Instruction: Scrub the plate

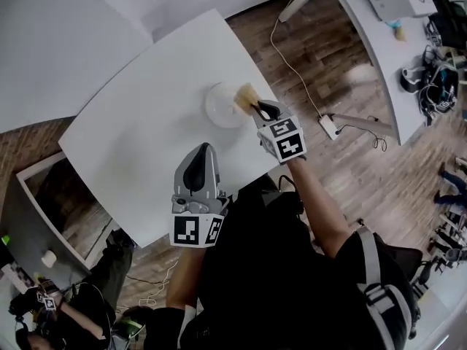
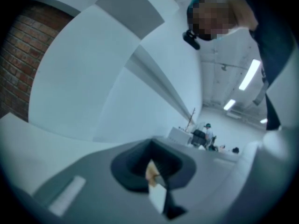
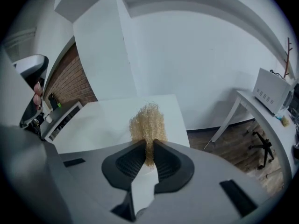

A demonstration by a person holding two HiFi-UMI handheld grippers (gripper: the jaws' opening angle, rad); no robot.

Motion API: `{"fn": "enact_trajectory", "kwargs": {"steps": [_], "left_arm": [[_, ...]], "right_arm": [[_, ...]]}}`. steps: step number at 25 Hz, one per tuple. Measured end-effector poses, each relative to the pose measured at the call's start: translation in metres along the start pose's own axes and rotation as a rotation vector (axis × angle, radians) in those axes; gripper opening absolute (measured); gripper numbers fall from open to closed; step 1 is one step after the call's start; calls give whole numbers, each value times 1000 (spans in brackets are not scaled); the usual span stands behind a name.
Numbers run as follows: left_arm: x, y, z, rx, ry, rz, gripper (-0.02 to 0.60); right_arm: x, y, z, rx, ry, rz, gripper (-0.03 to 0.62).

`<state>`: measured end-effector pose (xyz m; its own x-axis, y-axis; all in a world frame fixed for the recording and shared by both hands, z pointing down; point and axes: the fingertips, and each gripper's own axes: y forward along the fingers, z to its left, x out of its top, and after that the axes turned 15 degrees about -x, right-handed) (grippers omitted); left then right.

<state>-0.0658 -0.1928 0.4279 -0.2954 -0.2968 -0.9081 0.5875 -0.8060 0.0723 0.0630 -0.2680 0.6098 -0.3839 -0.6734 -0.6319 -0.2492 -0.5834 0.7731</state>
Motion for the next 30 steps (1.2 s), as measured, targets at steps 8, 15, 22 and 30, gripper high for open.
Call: {"fn": "enact_trajectory", "kwargs": {"steps": [8, 15, 22, 30], "left_arm": [[30, -8, -14, -42, 33, -46, 3], [43, -22, -31, -76, 60, -69, 3], [47, -38, -43, -97, 101, -55, 3], [44, -38, -47, -106, 133, -47, 3]], "right_arm": [[40, -68, 2, -16, 150, -188, 43], [64, -144, 18, -6, 222, -372, 43], [66, -208, 41, -9, 261, -516, 43], [64, -216, 51, -28, 250, -567, 41]]}}
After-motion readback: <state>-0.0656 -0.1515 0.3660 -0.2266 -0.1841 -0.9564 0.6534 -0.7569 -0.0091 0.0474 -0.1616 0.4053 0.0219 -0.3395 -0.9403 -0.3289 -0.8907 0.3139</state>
